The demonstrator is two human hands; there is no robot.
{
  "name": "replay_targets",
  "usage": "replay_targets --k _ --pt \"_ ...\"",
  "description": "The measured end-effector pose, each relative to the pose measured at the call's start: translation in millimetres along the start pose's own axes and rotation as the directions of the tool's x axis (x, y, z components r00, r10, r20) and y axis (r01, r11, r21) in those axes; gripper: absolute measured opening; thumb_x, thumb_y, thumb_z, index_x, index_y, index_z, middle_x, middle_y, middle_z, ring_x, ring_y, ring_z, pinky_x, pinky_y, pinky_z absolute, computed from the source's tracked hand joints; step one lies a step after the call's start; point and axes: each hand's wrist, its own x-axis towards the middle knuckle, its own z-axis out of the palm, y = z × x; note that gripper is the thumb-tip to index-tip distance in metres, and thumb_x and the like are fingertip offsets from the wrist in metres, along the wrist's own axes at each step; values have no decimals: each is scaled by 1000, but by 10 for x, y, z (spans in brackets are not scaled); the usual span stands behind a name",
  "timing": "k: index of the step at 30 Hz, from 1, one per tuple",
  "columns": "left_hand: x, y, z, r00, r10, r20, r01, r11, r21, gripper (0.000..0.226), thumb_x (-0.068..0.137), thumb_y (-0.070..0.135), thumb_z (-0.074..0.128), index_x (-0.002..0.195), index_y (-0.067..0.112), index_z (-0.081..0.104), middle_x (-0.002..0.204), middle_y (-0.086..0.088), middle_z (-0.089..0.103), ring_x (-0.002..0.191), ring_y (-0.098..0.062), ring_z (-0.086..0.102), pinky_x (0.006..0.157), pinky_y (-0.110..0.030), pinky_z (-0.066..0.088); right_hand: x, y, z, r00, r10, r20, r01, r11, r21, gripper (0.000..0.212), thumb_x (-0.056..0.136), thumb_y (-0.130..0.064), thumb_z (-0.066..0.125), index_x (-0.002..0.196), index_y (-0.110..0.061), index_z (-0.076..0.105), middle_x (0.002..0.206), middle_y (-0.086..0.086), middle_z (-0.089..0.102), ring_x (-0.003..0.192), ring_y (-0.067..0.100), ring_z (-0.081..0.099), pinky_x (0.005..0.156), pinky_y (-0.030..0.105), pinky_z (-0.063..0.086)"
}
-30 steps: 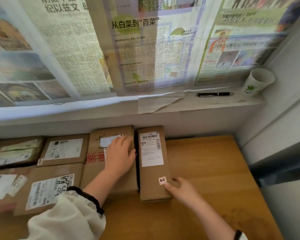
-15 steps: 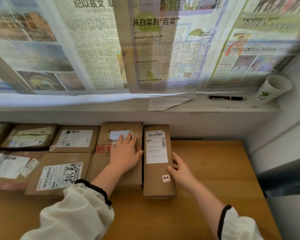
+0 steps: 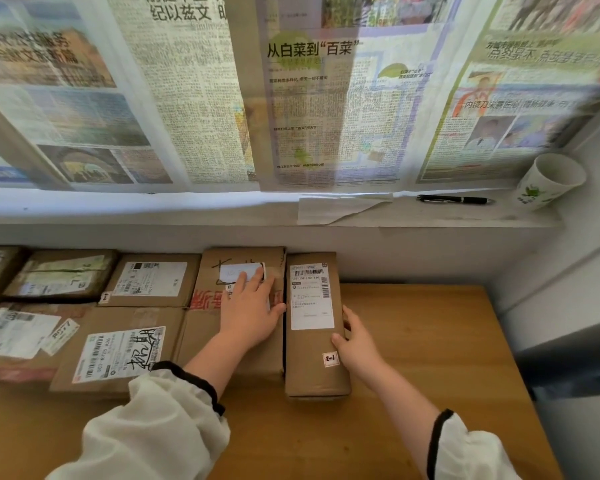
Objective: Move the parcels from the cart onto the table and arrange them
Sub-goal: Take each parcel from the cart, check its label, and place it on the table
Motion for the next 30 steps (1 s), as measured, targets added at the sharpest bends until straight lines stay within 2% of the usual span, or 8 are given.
replay_targets --k 6,10,14,16,19,23,25,30 --pt "-24 -7 -37 1000 15 14 -15 1000 17 67 93 55 37 149 28 14 159 4 4 146 -24 0 116 -52 14 -45 -79 -46 999 3 32 -1 997 -80 66 93 -8 52 149 -19 18 147 6 39 129 22 43 100 34 43" --pt "-83 -27 -254 995 68 -67 -71 997 -35 68 93 55 37 150 27 10 159 6 5 146 -20 0 115 -50 18 -120 -270 -87 989 -137 -49 115 943 -313 75 90 -28 59 150 -15 15 155 4 23 142 20 23 113 35 25" --pt "-266 -243 -867 961 92 -261 -93 996 9 73 88 66 18 150 28 8 158 7 2 146 -18 -5 115 -50 11 -371 -855 -93 910 -415 -12 324 727 -606 82 88 -51 53 150 -25 6 159 -4 5 146 17 3 119 38 14" --pt "-403 -465 -1263 930 97 -355 -88 995 42 86 75 71 4 149 28 13 158 6 7 146 -21 -2 114 -52 11 -532 -1271 -49 851 -522 60 398 566 -722 80 89 -56 47 150 -28 3 159 -4 -4 146 20 -4 119 40 9" --pt "-674 -898 -1724 893 71 -445 -48 997 62 91 72 73 2 148 27 20 157 3 16 146 -24 3 114 -52 18 -767 -1878 172 756 -630 178 491 365 -791 76 90 -57 41 150 -28 4 159 -3 -7 146 23 -4 119 40 7" --pt "-1262 -1571 -2013 865 -62 -498 98 994 45 87 74 74 4 149 31 15 158 6 8 146 -21 -3 114 -51 15 -1104 -2414 809 635 -703 319 605 196 -772 71 92 -56 37 150 -28 7 159 -2 -8 146 24 -3 118 42 7" --pt "-1687 -1985 -2045 848 -155 -506 188 982 14 76 84 70 15 149 31 12 159 6 5 146 -21 -5 115 -51 12 -1331 -2558 1303 563 -720 406 662 99 -743 70 92 -57 37 149 -28 8 159 -3 -6 146 24 -3 117 42 8" --pt "-2755 -2890 -1911 764 -382 -520 388 916 -102 64 92 59 29 149 31 17 158 5 9 146 -22 -2 114 -53 11 -1925 -2600 2400 422 -712 561 788 -18 -616 67 92 -55 40 148 -28 14 159 -5 -2 146 23 -3 118 43 8"
